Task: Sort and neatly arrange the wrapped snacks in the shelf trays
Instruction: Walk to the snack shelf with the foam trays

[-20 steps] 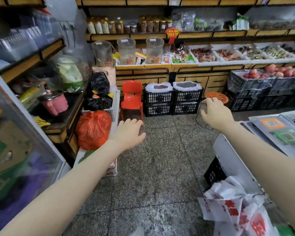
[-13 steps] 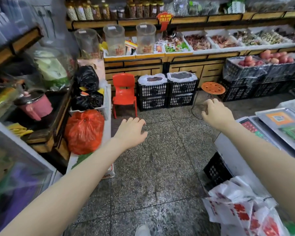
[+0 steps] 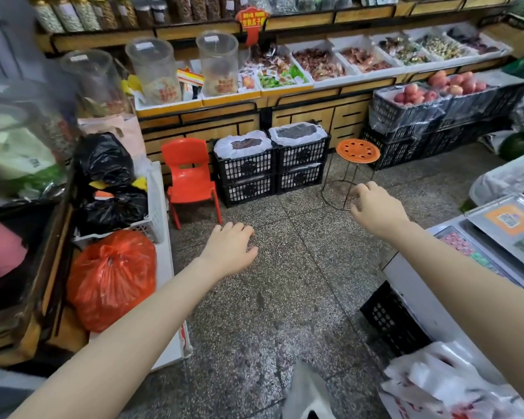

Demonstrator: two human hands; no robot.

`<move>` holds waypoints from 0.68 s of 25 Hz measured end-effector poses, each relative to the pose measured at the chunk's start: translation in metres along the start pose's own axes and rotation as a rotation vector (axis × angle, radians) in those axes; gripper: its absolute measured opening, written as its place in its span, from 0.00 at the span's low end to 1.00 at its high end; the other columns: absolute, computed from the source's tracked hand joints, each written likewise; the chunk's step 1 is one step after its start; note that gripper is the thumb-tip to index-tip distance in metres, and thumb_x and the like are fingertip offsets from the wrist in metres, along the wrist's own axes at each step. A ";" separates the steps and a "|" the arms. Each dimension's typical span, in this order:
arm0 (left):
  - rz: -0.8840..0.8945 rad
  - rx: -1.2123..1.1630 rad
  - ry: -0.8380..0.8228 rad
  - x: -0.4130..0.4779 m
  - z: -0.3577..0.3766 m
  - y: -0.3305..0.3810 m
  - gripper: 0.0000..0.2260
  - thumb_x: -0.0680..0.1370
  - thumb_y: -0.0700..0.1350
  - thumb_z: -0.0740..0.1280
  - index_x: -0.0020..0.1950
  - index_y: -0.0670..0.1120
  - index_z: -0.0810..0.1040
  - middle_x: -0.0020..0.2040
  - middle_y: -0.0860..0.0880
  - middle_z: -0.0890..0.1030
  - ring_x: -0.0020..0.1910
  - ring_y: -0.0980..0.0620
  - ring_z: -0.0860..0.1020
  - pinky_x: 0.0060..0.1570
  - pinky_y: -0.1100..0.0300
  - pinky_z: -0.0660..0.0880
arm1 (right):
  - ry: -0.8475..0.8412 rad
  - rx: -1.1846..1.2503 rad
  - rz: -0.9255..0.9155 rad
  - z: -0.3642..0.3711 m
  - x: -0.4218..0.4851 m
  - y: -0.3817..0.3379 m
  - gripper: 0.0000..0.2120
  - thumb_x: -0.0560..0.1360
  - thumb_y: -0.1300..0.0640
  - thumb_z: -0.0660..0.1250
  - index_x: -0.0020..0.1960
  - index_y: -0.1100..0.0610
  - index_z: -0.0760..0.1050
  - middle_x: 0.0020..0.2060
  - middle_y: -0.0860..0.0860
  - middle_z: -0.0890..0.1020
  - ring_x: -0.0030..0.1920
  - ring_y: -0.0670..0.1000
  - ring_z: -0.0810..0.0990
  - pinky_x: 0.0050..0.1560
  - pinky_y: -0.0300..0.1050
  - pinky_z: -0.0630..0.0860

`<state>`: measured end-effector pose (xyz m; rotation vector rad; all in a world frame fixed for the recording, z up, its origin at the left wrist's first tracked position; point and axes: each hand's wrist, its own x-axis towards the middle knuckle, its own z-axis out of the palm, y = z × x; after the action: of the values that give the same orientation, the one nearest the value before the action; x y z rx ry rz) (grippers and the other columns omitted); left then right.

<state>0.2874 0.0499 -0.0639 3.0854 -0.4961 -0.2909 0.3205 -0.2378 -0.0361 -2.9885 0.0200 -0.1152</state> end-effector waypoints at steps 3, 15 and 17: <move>0.023 -0.006 -0.022 0.050 0.000 -0.002 0.20 0.81 0.54 0.55 0.69 0.46 0.68 0.66 0.47 0.72 0.65 0.48 0.68 0.68 0.49 0.60 | -0.031 -0.010 0.022 0.013 0.039 0.015 0.17 0.79 0.54 0.58 0.66 0.56 0.67 0.61 0.56 0.71 0.61 0.57 0.71 0.53 0.51 0.71; 0.092 -0.030 -0.076 0.280 -0.018 0.028 0.19 0.81 0.53 0.55 0.69 0.46 0.68 0.66 0.47 0.72 0.66 0.49 0.68 0.68 0.51 0.60 | -0.057 -0.111 -0.001 0.037 0.231 0.113 0.16 0.78 0.54 0.58 0.65 0.55 0.69 0.58 0.54 0.72 0.59 0.55 0.73 0.50 0.50 0.73; 0.116 -0.034 -0.089 0.312 -0.019 0.033 0.19 0.81 0.53 0.55 0.69 0.46 0.68 0.66 0.47 0.72 0.65 0.49 0.68 0.68 0.51 0.60 | -0.067 -0.101 0.041 0.041 0.254 0.129 0.16 0.78 0.54 0.57 0.65 0.56 0.69 0.58 0.54 0.72 0.59 0.56 0.73 0.50 0.50 0.74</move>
<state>0.5715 -0.0792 -0.1011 3.0062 -0.6618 -0.4316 0.5759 -0.3643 -0.0767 -3.0885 0.0815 -0.0098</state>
